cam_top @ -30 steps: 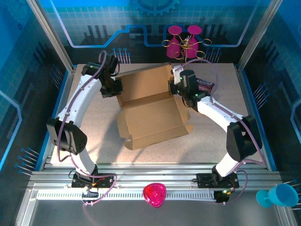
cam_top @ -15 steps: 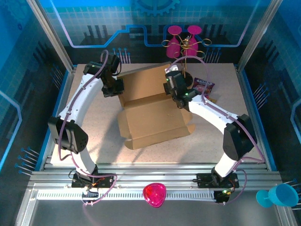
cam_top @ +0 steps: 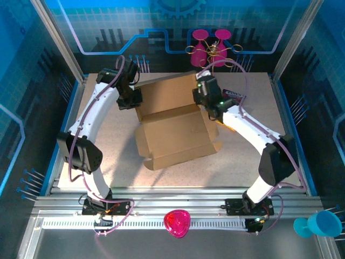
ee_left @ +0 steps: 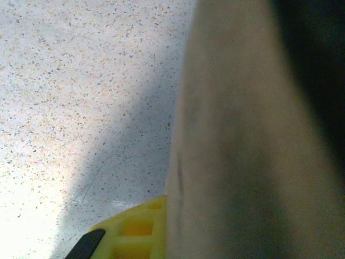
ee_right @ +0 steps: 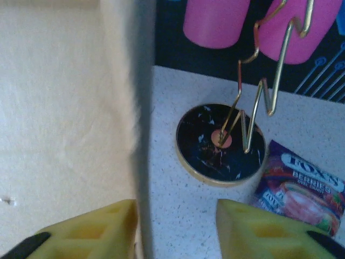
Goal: Fold the paper box
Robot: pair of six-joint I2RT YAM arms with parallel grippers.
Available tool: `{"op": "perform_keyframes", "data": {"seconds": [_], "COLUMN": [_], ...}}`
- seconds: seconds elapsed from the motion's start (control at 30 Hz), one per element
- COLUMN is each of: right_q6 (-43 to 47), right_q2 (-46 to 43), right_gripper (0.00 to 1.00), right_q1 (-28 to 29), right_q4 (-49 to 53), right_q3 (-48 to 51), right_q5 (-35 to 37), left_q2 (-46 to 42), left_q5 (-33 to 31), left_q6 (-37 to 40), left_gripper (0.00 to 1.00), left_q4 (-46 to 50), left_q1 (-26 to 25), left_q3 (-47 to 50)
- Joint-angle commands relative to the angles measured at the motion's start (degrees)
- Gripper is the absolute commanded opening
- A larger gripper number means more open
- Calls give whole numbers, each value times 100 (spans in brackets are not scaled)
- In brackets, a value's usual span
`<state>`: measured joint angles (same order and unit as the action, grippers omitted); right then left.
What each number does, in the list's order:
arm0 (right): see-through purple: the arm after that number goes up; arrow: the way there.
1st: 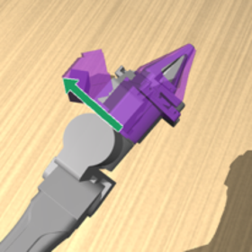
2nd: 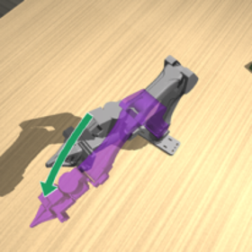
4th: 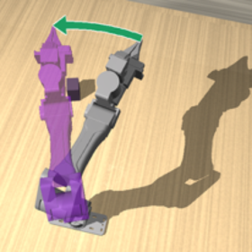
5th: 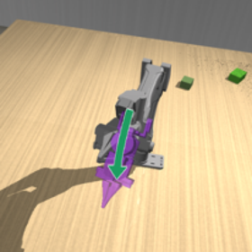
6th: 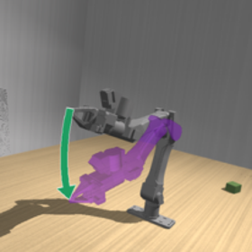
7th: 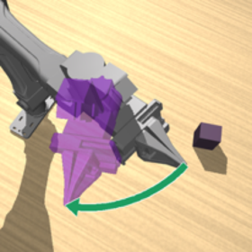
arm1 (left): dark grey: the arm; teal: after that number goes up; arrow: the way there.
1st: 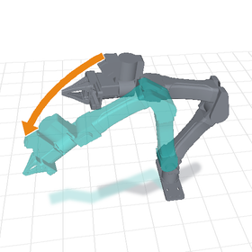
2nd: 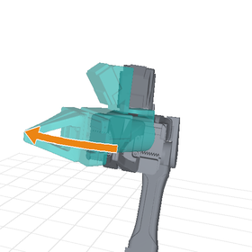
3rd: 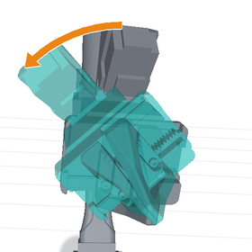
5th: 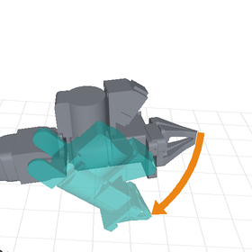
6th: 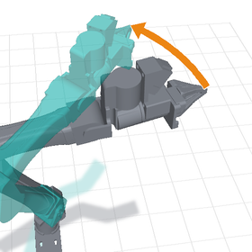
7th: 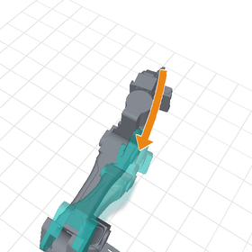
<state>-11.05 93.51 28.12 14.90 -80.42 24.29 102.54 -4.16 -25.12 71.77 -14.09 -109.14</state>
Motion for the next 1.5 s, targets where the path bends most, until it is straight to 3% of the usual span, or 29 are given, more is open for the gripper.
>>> {"op": "perform_keyframes", "data": {"seconds": [0.0,0.23,0.4,0.53,0.73,0.77,1.03,1.47], "right_q6": [-136,-121,-64,-58,11,29,-263,-528], "right_q2": [-177,98,492,830,1288,1352,1692,1594], "right_gripper": [50,54,49,36,2,0,0,0], "right_q1": [-217,-263,-237,-206,5,47,355,438], "right_q4": [189,264,443,734,1386,1551,2683,2854], "right_q3": [-410,-536,-941,-1358,-2109,-2249,-2960,-3021], "right_q5": [-957,-1178,-993,-438,752,920,2243,1960], "left_q2": [116,219,253,267,288,305,456,486], "left_q5": [180,235,223,257,245,233,139,41], "left_q6": [83,83,92,87,104,103,17,16], "left_gripper": [0,0,0,0,0,0,0,0], "left_q4": [189,232,290,311,338,351,495,566], "left_q1": [37,37,34,38,37,45,46,46], "left_q3": [-263,-427,-515,-533,-542,-557,-714,-771]}}
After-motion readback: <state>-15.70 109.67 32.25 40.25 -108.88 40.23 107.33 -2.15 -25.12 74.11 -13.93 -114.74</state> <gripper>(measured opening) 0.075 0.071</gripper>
